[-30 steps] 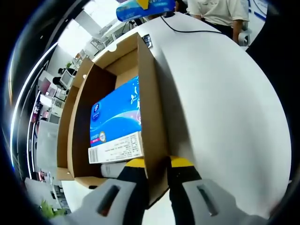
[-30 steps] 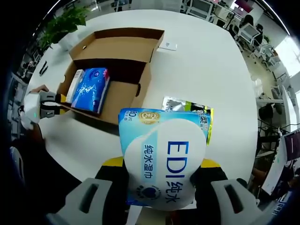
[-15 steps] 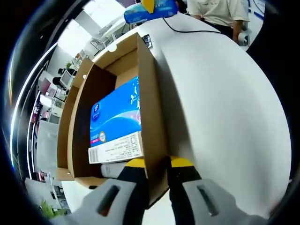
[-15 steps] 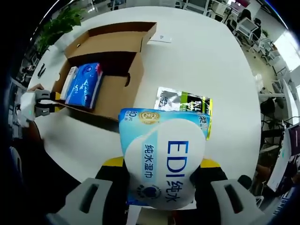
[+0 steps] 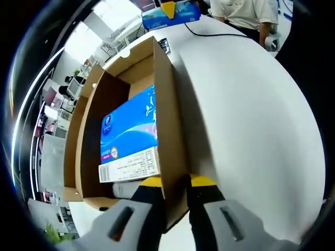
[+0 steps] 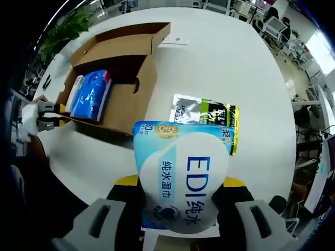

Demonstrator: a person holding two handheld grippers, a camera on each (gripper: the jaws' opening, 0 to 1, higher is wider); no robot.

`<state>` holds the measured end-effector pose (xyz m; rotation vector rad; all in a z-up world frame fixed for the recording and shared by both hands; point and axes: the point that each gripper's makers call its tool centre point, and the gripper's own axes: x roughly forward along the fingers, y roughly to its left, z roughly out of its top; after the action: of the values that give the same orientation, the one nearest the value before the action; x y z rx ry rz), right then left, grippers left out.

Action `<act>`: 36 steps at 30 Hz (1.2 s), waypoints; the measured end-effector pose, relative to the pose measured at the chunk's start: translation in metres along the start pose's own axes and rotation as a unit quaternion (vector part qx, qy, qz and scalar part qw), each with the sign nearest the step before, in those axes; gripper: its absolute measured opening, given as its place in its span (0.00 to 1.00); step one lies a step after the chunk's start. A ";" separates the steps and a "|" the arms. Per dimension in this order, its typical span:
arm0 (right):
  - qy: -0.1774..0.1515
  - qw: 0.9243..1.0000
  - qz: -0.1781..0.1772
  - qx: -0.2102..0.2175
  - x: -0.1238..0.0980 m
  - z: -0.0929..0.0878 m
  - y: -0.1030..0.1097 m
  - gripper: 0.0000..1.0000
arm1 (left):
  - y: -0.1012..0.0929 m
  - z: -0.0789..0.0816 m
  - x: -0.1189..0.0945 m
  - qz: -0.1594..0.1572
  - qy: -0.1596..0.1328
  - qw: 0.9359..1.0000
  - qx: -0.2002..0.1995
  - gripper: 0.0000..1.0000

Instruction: Operate the shoe box by opening the lid, removing the specified soft item, and placing it in the target area until the item is outside and the box remains undamaged.

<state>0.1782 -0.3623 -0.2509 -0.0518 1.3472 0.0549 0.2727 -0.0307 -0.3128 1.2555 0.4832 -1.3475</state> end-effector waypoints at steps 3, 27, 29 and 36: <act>0.000 1.000 0.000 -0.002 0.004 0.000 0.001 0.56 | 0.000 0.000 0.000 0.000 0.001 1.000 0.000 0.13; 0.028 0.998 -0.008 -0.047 0.024 -0.013 -0.007 0.47 | 0.000 0.001 0.000 0.001 0.001 1.000 0.000 0.14; 0.012 0.998 0.003 -0.063 0.016 -0.007 -0.006 0.31 | 0.000 0.001 0.000 0.001 0.001 1.000 -0.001 0.14; 0.002 0.998 -0.001 -0.068 0.014 -0.008 -0.007 0.54 | -0.001 0.000 0.000 0.001 0.001 1.000 0.000 0.14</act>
<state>0.1738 -0.3695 -0.2666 -0.1678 1.3467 0.1436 0.2720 -0.0306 -0.3131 1.2579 0.4838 -1.3440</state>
